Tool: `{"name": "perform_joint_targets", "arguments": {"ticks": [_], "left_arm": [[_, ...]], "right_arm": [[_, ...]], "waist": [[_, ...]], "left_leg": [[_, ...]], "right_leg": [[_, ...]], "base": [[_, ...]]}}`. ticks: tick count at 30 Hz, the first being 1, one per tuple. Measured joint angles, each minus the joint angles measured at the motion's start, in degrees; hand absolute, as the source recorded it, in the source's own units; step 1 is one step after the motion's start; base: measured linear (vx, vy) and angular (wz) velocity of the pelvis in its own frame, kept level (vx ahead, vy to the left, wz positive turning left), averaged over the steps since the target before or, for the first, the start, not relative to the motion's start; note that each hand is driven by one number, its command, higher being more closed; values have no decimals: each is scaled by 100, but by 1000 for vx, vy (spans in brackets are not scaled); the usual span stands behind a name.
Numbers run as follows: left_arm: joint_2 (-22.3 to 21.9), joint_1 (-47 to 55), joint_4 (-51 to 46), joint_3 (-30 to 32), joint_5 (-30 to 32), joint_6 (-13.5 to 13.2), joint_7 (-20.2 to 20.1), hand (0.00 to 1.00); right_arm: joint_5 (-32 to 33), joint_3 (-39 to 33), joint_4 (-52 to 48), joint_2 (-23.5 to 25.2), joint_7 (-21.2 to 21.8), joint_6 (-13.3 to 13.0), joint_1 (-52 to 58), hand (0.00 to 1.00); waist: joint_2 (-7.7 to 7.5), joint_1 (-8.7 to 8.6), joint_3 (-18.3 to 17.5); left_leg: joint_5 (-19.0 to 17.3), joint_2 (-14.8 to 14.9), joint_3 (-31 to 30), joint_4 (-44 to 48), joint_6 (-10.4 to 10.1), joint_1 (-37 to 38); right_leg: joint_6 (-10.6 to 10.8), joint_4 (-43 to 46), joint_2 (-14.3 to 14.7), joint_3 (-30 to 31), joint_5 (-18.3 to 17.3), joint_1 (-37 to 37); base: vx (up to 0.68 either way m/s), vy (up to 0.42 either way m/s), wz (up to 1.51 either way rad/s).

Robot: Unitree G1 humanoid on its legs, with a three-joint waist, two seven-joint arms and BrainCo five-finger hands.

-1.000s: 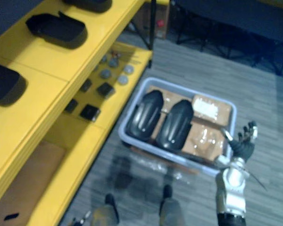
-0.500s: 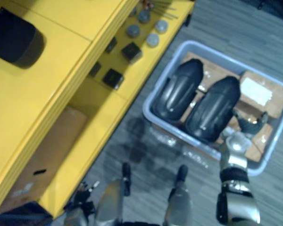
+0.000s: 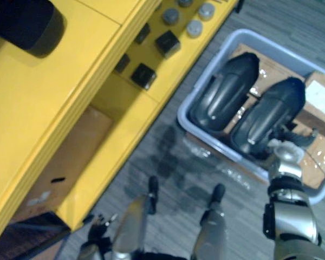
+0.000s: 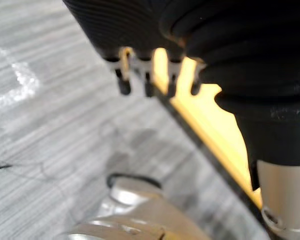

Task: Walk over and take plastic housings, then place them on the shelf

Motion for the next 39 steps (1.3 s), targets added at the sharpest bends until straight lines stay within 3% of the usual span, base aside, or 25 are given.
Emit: {"name": "perform_joint_targets", "arguments": {"ticks": [7,11,15,18,20,22,23,25,27,30,32,36,39], "left_arm": [[38,8,-56,-198,-48,-1,81,0],[100,14,-74,-395,-53,-65,12,0],[148,50,-293,-616,-224,-184,-135,0],[251,148,-797,-858,-273,-171,-386,0],[336,215,-1263,-1021,-322,-86,-598,0],[299,225,-1943,-1411,-482,331,-1055,0],[329,228,-2078,-1437,-466,393,-1141,0],[334,245,-2913,-1776,-564,863,-1480,0],[324,258,-3462,-2030,-681,1171,-1705,0],[319,251,-3957,-2259,-700,1460,-1920,0],[336,226,-4196,-2272,-696,1613,-1950,0],[384,-177,-4499,-2390,-639,1636,-1697,0],[394,-487,-4661,-2389,-432,1641,-1242,0]], "right_arm": [[-819,55,641,-339,178,755,-291,100],[-1774,61,989,-494,501,1320,-495,100],[-2594,128,1184,-642,757,1604,-578,100],[-3021,217,1330,-687,887,1719,-774,100],[-3253,218,1382,-749,972,1721,-845,100],[-3429,241,1388,-830,1036,1670,-869,100],[-3470,266,1389,-832,1036,1645,-873,100],[-3565,337,1385,-899,1011,1437,-877,100],[-3649,351,1299,-947,936,1213,-884,100],[-3674,535,936,-972,657,938,-882,100],[-3675,796,368,-971,461,868,-835,100],[-3695,962,-720,-934,116,720,-568,100],[-3812,962,-1562,-442,-53,609,-266,100]], "waist": [[14,18,0],[95,49,9],[254,49,-46],[271,69,-47],[306,70,-31],[360,17,-41],[364,9,-43],[371,-55,-48],[370,-105,-48],[359,-199,-44],[351,-288,-44],[288,-387,-103],[62,-504,-329]], "left_leg": [[88,-63,-57,-89,20,41],[215,-112,-53,-316,25,204],[362,-172,-143,-548,22,249],[464,-174,-142,-731,7,349],[522,-190,-138,-831,10,417],[586,-227,-148,-953,18,490],[596,-227,-149,-972,15,507],[669,-231,-144,-1130,7,612],[685,-205,-136,-1179,0,630],[723,-127,-65,-1315,-31,729],[725,-49,48,-1454,-38,1009],[745,75,211,-1608,-77,1214],[783,174,381,-1797,-135,1432]], "right_leg": [[-2,19,-64,-105,-7,64],[-6,18,-109,-132,-12,140],[-8,1,-156,-263,-25,173],[-14,-7,-155,-275,-29,188],[-14,-20,-167,-279,-28,221],[11,-101,-195,-336,-11,302],[12,-106,-193,-341,-10,311],[15,-182,-187,-370,2,381],[10,-221,-163,-373,16,389],[1,-315,-92,-349,75,420],[-11,-427,2,-255,114,605],[-51,-541,145,-221,143,695],[-105,-686,291,-88,185,757]], "base": [[-9,11,7],[4,2,3],[2,3,15],[1,-1,2],[4,1,3],[8,9,6],[0,0,0],[0,0,0],[14,-11,-2],[46,-33,-12],[75,-43,-26],[30,-40,-24],[34,-36,-26]]}}
